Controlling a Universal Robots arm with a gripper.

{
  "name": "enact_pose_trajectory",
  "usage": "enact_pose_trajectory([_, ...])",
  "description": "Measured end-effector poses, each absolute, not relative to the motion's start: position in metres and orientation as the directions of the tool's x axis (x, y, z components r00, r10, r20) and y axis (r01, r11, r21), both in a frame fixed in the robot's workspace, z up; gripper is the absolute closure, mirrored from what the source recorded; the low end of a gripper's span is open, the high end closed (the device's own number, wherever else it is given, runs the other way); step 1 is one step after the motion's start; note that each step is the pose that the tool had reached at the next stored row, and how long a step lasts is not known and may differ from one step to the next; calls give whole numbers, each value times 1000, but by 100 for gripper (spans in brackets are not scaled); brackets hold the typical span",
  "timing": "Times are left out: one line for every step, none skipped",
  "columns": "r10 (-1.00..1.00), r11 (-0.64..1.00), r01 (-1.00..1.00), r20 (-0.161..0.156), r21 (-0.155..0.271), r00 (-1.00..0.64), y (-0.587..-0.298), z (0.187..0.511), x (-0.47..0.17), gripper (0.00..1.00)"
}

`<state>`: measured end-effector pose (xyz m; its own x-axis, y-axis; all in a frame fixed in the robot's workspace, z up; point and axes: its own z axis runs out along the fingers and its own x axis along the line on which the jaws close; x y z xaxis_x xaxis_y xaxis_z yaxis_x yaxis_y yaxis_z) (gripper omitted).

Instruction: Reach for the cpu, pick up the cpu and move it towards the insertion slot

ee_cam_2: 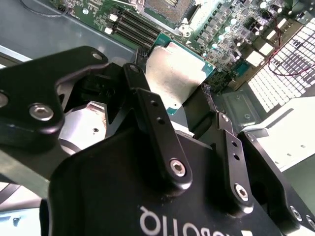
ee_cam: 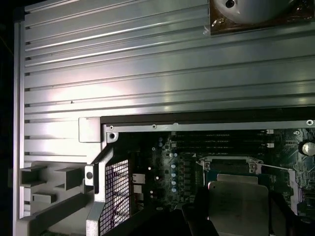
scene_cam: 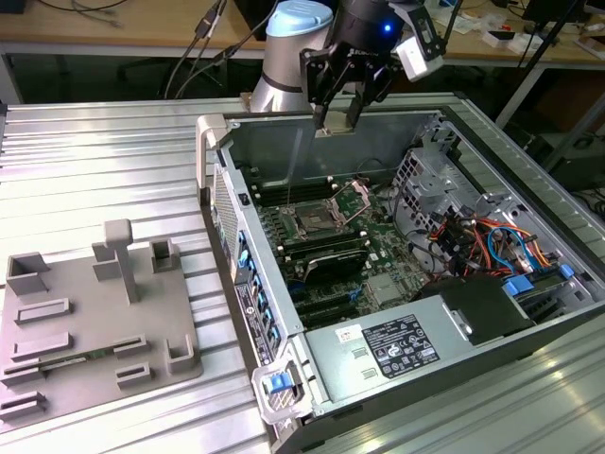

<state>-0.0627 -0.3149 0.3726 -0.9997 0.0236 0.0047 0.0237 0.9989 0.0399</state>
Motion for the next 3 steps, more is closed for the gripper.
enact_pose_trajectory([23,999,23,5,40,-1000,-315,373,-63,45])
enact_pose_trajectory([23,999,23,5,40,-1000,-315,373,-63,45])
enact_pose_trajectory([23,999,23,5,40,-1000,-315,373,-63,45])
